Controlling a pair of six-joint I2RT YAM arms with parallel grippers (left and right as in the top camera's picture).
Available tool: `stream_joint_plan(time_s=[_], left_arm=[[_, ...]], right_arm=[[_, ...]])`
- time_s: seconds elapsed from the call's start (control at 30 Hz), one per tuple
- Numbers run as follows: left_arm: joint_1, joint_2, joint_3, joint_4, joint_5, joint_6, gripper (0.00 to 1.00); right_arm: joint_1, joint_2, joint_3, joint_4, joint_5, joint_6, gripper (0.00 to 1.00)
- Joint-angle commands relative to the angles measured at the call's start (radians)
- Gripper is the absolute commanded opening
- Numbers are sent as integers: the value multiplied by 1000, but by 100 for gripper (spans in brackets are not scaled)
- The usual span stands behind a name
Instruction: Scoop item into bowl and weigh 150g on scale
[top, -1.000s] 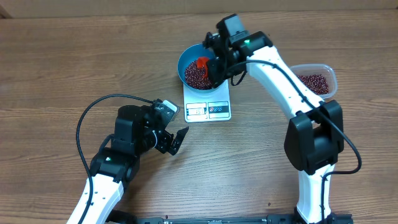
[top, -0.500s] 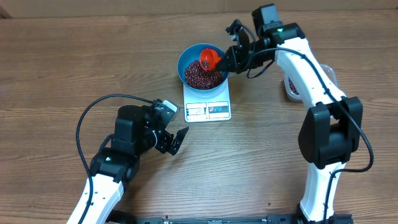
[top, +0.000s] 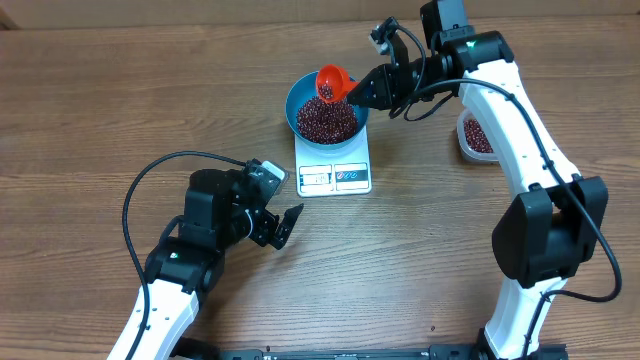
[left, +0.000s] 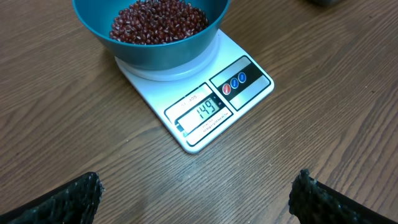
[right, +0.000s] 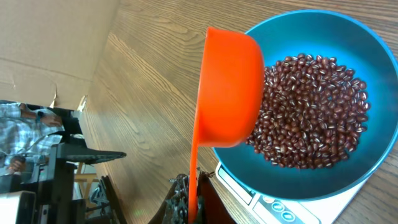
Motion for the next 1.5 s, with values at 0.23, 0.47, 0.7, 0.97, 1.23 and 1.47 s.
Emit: stream_joint_plan(time_s=[0.23, 0.47, 0.7, 0.97, 1.23, 1.47], left_arm=[[3, 7, 0, 2, -3, -11, 100], [3, 7, 0, 2, -3, -11, 100], [3, 7, 0, 2, -3, -11, 100], [3, 7, 0, 2, -3, -11, 99], [3, 7, 0, 2, -3, -11, 99], [3, 7, 0, 2, -3, -11, 100]], right_arm=[[19, -34, 11, -29, 161, -2, 4], [84, -34, 11, -29, 332, 3, 4], [132, -34, 12, -27, 488, 25, 4], [149, -34, 24, -34, 559, 25, 4], [175, -34, 24, -34, 629, 19, 4], [201, -34, 24, -38, 681, -34, 4]])
